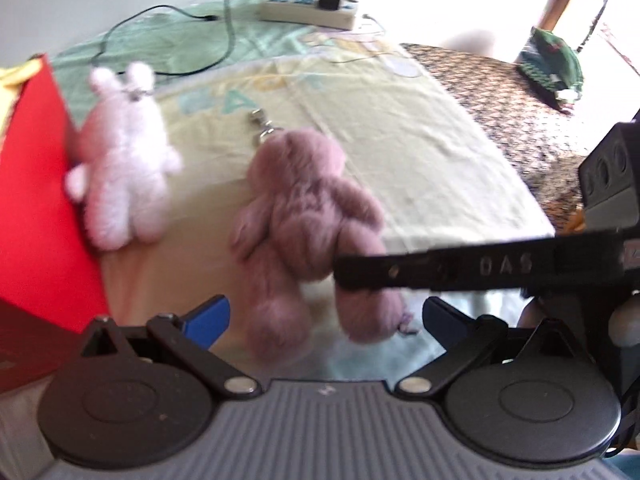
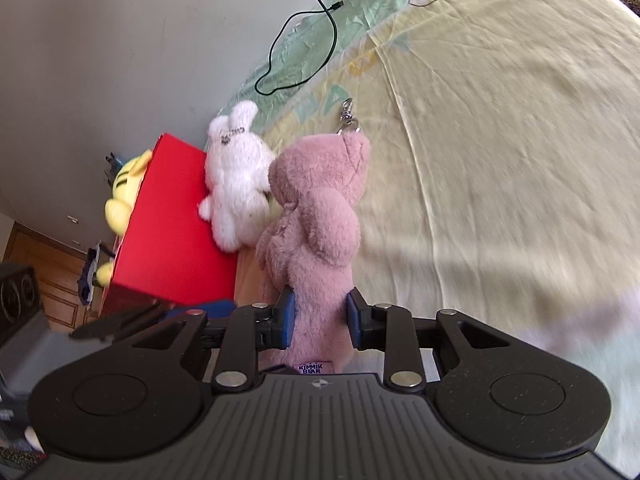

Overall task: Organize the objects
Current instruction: 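Lift the pink teddy bear with the right gripper and carry it to the red box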

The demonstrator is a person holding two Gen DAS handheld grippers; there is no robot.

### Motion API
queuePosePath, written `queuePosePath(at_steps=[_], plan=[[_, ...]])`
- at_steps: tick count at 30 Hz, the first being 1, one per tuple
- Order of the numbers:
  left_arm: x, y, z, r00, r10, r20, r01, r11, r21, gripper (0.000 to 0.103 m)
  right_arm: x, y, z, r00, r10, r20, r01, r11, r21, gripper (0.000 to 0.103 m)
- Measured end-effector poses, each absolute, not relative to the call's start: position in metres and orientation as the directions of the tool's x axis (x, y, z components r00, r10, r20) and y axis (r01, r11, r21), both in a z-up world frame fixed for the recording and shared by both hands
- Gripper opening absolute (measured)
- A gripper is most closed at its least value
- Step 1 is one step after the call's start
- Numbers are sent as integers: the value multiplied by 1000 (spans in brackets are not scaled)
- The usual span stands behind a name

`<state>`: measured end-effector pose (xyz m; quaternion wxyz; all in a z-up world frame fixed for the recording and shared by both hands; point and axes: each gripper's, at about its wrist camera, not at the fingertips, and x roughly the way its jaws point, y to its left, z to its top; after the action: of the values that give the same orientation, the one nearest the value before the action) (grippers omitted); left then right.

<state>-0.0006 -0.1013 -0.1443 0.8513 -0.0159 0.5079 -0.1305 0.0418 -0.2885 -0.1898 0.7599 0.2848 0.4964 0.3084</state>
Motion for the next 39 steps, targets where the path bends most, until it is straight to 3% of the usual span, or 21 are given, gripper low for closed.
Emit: queuePosePath(at_steps=[4, 7, 17, 19, 20, 39], plan=[[15, -111, -152, 450, -218, -866, 205, 969, -138, 102, 48, -291, -189, 343, 747, -569, -170, 645, 745, 35], [31, -105, -162, 435, -228, -871, 170, 971, -169, 102, 59, -294, -189, 374, 751, -544, -140, 625, 768, 47], [57, -96, -181, 423, -215, -880, 88, 977, -197, 94, 81, -281, -203, 354, 790, -500, -102, 564, 820, 49], [56, -96, -180, 429, -207, -879, 89, 978, -187, 93, 80, -281, -201, 354, 794, -494, -118, 562, 819, 46], [56, -96, -180, 427, -209, -880, 94, 978, -187, 92, 80, -281, -199, 347, 807, -478, -130, 547, 827, 37], [14, -109, -152, 480, -203, -853, 152, 977, -148, 89, 34, -288, -162, 386, 798, -464, -218, 567, 794, 37]])
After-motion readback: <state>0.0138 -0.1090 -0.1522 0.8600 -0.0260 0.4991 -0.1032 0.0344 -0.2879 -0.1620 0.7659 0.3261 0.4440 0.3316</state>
